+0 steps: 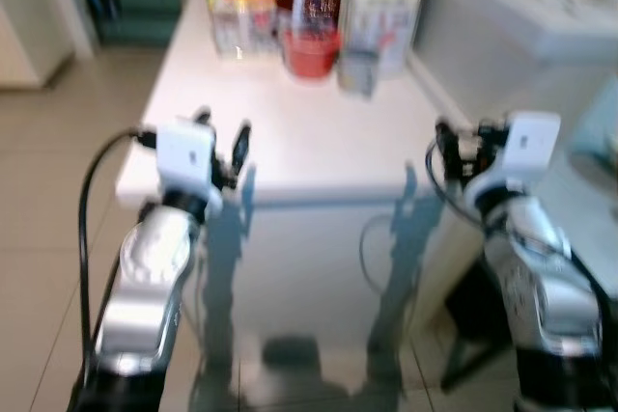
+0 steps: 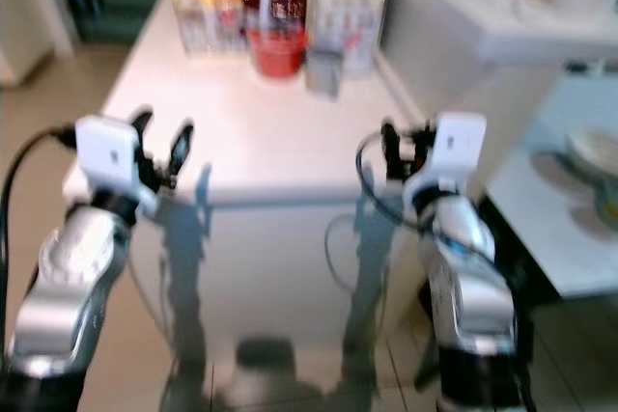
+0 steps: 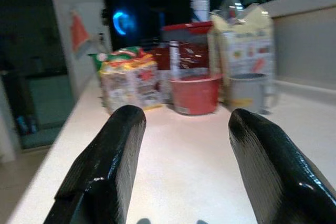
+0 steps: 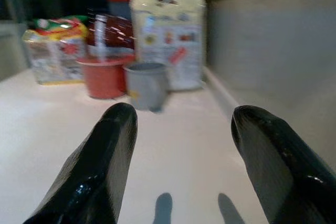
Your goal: Setting the table
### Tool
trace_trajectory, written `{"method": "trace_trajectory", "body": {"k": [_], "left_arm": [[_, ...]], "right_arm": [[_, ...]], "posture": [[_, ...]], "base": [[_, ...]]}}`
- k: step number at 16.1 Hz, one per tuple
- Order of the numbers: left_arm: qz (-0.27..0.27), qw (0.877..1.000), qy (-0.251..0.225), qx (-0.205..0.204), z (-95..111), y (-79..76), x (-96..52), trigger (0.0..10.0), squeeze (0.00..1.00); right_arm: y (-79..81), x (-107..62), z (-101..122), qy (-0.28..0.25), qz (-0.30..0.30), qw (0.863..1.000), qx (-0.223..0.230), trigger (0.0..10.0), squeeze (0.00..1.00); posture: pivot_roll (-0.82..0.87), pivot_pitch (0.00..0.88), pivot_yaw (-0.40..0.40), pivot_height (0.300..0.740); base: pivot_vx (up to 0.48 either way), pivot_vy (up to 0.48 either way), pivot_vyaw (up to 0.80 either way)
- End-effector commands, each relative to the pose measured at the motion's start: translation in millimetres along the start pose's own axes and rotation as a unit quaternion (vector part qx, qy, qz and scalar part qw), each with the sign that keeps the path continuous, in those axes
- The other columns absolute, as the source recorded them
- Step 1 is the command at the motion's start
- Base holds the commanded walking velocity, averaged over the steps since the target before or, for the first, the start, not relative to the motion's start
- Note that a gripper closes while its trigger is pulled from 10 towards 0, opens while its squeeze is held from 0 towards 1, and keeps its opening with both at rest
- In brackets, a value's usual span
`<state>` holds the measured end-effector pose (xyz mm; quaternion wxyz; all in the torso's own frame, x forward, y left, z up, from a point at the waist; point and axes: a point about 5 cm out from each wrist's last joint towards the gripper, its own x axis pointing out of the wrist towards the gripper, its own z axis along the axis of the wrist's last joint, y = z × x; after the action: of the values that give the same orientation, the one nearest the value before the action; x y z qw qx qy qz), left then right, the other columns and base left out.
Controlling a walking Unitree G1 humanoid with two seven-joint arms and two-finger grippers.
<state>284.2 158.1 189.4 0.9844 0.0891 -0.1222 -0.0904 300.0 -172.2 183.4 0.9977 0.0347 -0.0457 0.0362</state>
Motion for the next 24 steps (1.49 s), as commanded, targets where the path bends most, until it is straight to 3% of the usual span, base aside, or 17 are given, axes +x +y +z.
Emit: {"method": "trace_trajectory", "body": {"k": [1,13,17,18,20,24], "left_arm": [[0.006,1.0,-0.001,0.008,1.3,4.7,-0.4,10.0,0.0],[-0.002,1.0,0.004,0.002,0.3,2.8,-1.2,10.0,0.0],[-0.025,1.0,0.008,0.004,0.1,-3.1,-2.8,10.0,0.0],[-0.039,0.999,0.008,0.003,0.6,-5.6,-3.5,10.0,0.0],[-0.068,0.998,0.009,-0.002,1.2,-11.6,-5.5,10.0,0.0],[-0.177,0.984,0.015,-0.031,5.0,-36.7,-11.8,10.0,0.0]], "right_arm": [[5.3,1.9,2.8,-0.004,0.008,1.0,0.001,10.0,0.0],[6.1,-0.1,1.1,0.0,0.01,1.0,0.0,10.0,0.0],[8.9,-0.9,1.3,-0.004,0.022,1.0,0.006,10.0,0.0],[9.8,-1.6,2.4,-0.009,0.027,1.0,0.011,10.0,1.0],[10.0,-2.0,3.7,-0.017,0.027,0.999,0.021,10.0,1.0],[4.1,15.8,-12.1,0.012,0.006,1.0,0.019,10.0,1.0]], "posture": [[0.01,0.0,-0.076,0.74],[0.01,0.0,-0.07,0.74],[0.01,0.0,-0.07,0.74],[0.01,0.0,-0.07,0.74],[0.01,0.0,-0.068,0.74],[0.01,0.0,-0.059,0.74]], "base": [[0.416,0.0,0.0],[0.413,0.0,0.0],[0.0,0.0,0.0],[0.0,0.0,0.0],[0.0,0.0,0.0],[0.0,0.0,0.0]]}}
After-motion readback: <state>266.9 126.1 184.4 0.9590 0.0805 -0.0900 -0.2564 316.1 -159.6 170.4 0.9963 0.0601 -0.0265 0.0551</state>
